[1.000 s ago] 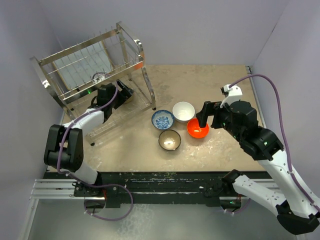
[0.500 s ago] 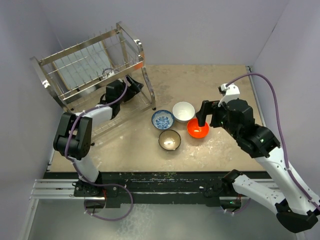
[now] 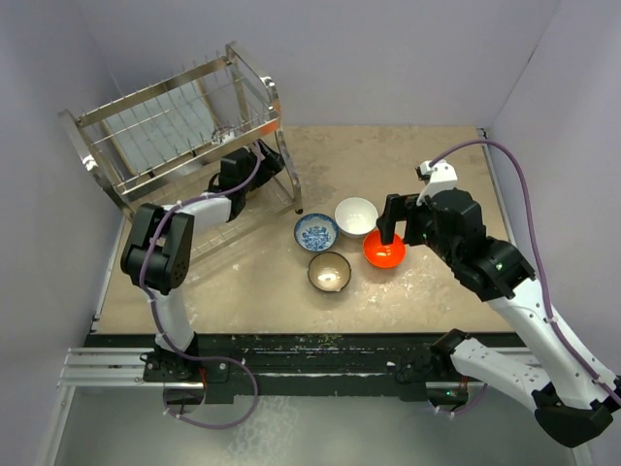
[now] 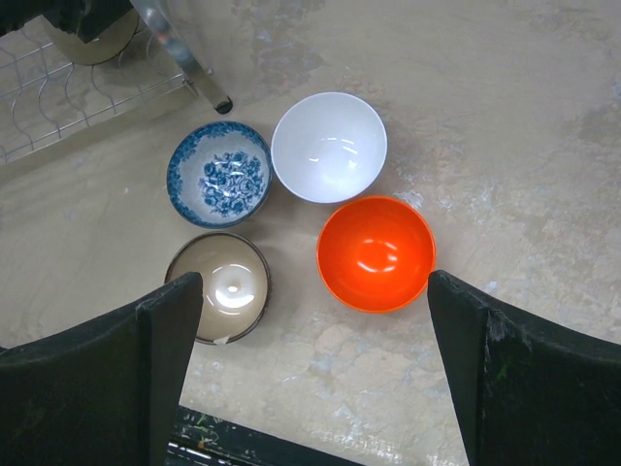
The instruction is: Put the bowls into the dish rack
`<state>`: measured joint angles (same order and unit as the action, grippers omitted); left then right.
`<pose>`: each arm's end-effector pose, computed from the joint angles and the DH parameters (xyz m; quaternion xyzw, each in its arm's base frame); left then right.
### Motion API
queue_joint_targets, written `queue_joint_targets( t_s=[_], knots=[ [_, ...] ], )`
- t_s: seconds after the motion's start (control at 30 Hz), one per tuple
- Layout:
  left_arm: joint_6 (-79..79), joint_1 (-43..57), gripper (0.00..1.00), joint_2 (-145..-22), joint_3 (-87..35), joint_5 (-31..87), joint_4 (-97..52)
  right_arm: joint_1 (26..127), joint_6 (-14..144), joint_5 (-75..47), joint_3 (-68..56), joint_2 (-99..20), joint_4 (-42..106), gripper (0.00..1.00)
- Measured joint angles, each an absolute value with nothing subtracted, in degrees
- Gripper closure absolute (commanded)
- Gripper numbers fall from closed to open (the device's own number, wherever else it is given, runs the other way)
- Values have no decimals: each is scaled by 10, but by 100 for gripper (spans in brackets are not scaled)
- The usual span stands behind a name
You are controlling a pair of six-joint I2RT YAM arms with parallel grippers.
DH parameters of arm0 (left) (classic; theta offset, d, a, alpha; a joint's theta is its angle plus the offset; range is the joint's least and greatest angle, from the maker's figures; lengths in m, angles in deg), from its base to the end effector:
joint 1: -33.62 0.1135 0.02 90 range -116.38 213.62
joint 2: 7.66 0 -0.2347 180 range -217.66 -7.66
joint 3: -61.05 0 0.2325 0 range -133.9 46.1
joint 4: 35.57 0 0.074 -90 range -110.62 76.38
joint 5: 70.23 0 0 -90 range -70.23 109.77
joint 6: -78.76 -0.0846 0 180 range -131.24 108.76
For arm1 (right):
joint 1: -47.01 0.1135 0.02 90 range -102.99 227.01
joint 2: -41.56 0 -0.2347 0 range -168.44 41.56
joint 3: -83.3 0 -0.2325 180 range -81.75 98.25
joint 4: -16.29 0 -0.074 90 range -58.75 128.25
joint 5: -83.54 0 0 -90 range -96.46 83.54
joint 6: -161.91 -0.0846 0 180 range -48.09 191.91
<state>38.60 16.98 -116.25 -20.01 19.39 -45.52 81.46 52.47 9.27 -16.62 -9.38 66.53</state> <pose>0.4334 -0.1289 0.1806 -0.2324 0.7727 -0.3216 0.4956 0.1945 0.1056 0.3530 -0.0299 0.8200 0.1533 0.5507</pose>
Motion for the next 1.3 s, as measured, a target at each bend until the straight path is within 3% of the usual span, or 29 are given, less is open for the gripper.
queue_joint_targets(
  t_s=[0.83, 1.3],
  knots=[
    [355, 166, 5, -1093, -173, -43, -309, 815, 524, 91, -181, -78, 665, 1],
    [418, 221, 2, -1044, -108, -95, -212, 815, 524, 89, -194, -71, 665, 1]
  ],
)
